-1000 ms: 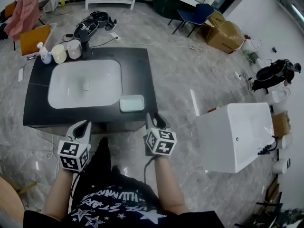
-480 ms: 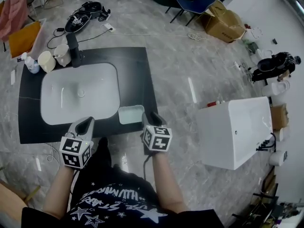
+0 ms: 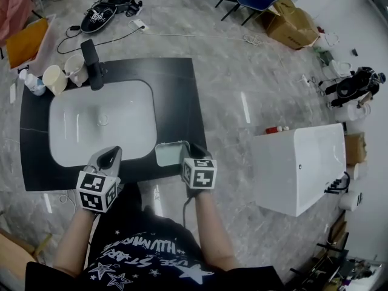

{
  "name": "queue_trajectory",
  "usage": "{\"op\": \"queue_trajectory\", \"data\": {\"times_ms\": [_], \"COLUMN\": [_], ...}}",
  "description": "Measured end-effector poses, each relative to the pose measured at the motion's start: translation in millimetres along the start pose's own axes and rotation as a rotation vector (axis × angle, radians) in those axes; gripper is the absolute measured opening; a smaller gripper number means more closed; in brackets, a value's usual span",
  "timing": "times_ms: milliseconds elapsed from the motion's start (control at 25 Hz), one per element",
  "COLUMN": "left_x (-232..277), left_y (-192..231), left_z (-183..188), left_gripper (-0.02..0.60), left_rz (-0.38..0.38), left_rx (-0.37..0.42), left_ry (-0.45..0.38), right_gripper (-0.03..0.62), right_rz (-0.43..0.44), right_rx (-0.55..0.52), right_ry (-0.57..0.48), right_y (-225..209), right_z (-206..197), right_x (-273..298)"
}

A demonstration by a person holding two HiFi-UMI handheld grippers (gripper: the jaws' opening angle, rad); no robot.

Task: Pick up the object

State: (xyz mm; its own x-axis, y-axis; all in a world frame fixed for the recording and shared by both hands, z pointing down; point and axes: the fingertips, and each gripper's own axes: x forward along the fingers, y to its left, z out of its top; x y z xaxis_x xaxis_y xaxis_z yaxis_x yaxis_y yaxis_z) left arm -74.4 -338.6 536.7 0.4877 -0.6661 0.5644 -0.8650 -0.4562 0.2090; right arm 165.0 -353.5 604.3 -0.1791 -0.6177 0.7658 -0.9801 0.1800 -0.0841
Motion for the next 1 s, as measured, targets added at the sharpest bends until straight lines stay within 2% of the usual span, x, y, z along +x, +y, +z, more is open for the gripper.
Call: {"op": "queue_trajectory", "data": {"times_ms": [280, 400, 520, 1000], "left_x": [4, 3, 2, -13], "left_y": [19, 24, 27, 18], "left_z": [6, 3, -2, 3], "left_gripper": [0.008, 0.008, 0.008, 0.008], "left_rz": [0.017, 0.024, 0.028, 0.046], "left_rx": [-0.011, -0.020, -0.026, -0.015], "left_ry": [-0.003, 0.001, 0.008, -0.021], "right_gripper": [0.083, 0.055, 0.018, 0.017], "right_rz": [-0.016, -0.031, -0.047, -0.020], "right_rx": [-0.033, -0.035, -0.025, 0.018], "right_ry": [0.071, 0.088, 0.088, 0.045], "right_y": [4, 3, 0, 5], "right_z": [-4, -8, -8, -2], "right_x": [8, 9, 11, -6]}}
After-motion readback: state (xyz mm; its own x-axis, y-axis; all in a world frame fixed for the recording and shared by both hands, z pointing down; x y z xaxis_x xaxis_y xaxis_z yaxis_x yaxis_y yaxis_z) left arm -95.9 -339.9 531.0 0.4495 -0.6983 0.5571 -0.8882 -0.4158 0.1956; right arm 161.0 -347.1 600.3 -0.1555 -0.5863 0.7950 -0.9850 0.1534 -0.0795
